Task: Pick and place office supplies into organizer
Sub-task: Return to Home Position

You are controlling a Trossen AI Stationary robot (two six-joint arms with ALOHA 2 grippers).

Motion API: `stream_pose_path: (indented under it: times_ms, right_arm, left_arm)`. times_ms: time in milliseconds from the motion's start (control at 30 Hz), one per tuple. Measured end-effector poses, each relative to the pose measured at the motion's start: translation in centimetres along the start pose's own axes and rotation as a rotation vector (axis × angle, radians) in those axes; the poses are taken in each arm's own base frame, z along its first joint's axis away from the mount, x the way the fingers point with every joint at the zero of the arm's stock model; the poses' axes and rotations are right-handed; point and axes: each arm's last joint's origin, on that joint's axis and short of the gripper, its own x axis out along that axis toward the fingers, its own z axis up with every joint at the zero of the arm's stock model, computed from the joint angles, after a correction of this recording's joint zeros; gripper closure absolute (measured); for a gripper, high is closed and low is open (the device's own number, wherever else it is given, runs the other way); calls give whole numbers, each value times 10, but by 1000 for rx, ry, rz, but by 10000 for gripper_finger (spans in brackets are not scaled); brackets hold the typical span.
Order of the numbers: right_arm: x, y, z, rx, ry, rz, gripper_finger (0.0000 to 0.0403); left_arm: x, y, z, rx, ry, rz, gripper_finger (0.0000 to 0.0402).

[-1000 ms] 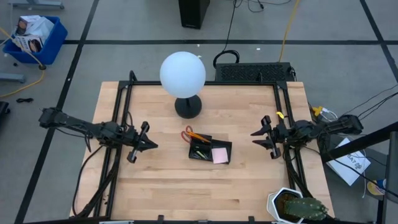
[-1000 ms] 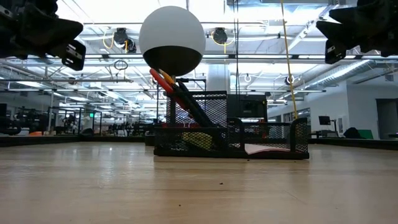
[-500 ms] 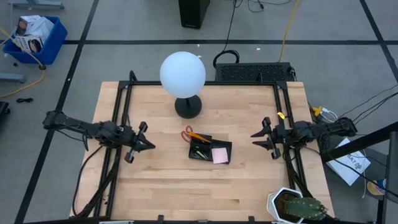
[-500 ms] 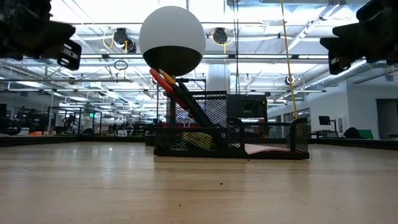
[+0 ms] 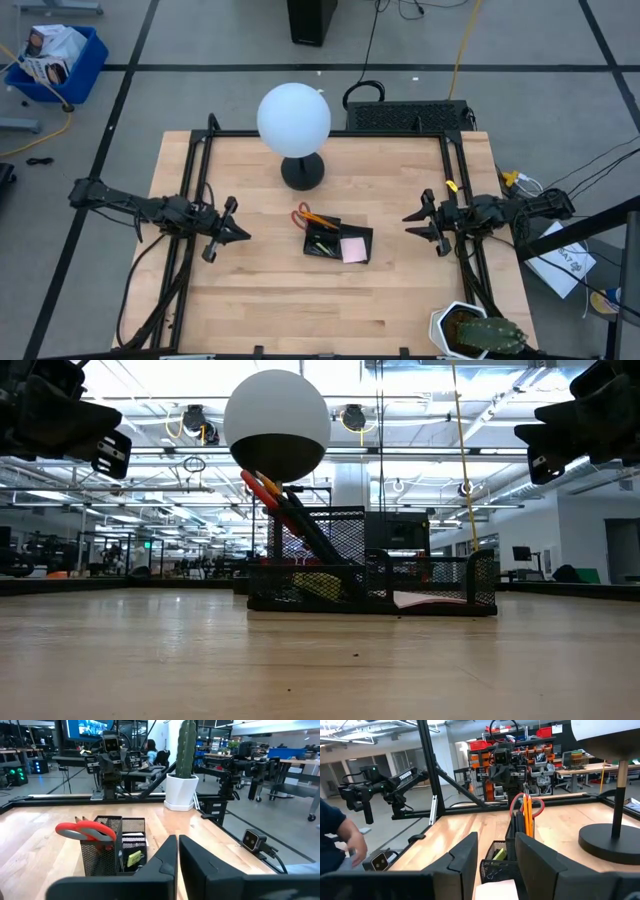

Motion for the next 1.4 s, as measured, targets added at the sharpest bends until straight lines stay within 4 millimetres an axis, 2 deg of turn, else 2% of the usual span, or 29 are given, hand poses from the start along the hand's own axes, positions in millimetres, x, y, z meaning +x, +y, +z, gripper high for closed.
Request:
stream_pose_path:
  times_ms: [200, 433, 1400]
  right_arm:
    - [0, 0, 0, 0, -3, 0, 275]
    - [0, 0, 0, 1, -4, 1, 275]
    - [0, 0, 1, 1, -7, 1, 275]
  left_arm:
    - [0, 0, 0, 0, 0, 0, 354]
    - [0, 0, 0, 0, 0, 1, 341]
    - [0, 0, 0, 1, -1, 1, 339]
